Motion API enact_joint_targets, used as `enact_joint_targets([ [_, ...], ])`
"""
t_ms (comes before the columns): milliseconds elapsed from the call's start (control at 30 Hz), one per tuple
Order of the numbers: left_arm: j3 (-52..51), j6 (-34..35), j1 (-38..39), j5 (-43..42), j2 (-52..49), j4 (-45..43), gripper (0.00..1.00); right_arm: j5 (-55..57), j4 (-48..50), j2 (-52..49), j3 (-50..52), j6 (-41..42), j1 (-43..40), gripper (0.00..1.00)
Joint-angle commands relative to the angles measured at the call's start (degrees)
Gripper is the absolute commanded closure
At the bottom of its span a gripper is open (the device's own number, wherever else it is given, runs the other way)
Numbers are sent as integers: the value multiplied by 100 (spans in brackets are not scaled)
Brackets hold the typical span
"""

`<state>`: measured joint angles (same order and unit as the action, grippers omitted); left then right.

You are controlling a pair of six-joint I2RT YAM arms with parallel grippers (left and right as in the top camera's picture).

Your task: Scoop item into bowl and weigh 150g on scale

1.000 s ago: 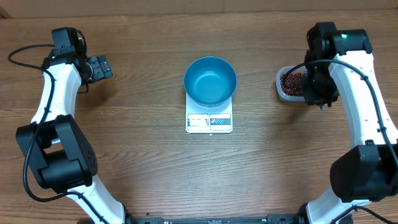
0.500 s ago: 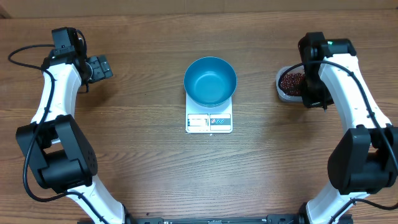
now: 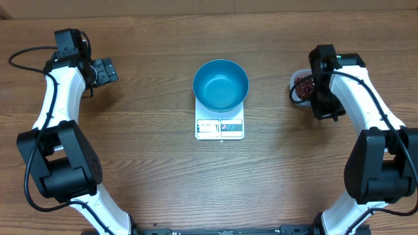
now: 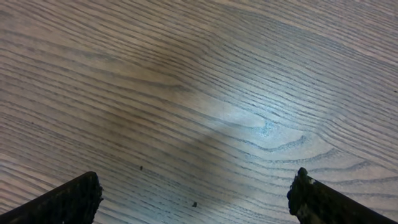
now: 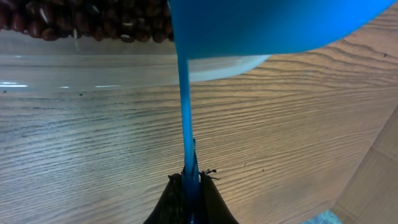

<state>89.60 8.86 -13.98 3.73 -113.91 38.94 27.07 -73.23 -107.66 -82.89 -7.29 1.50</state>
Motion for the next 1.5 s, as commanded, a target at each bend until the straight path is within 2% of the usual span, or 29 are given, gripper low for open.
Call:
enact_joint_targets([
  [0, 52, -28, 13, 74, 2, -22, 0, 184, -7, 15, 83, -374, -17, 96],
  [267, 52, -28, 13, 74, 2, -22, 1, -63, 166, 15, 120, -376, -232, 96],
  [400, 52, -26, 13, 74, 2, -22, 0, -540, 203, -24, 120, -498, -297, 96],
  [600, 52, -28, 13, 74, 2, -20, 0, -535, 153, -295, 103, -358, -273, 97],
  [900, 52, -28, 13, 74, 2, -22, 0, -796, -450, -295, -774, -463, -286, 97],
  [1167, 52, -28, 13, 74, 2, -22, 1, -767, -599, -299, -809, -481, -286, 97],
  [1367, 52, -28, 13, 74, 2, -20, 0, -769, -476, -299, -809, -481, -286, 82],
  [1433, 52, -28, 13, 74, 2, -22, 0, -767, -374, -299, -809, -479, -286, 72],
  [1467, 52, -28, 13, 74, 2, -20, 0, -769, -345, -299, -809, -479, -286, 71],
])
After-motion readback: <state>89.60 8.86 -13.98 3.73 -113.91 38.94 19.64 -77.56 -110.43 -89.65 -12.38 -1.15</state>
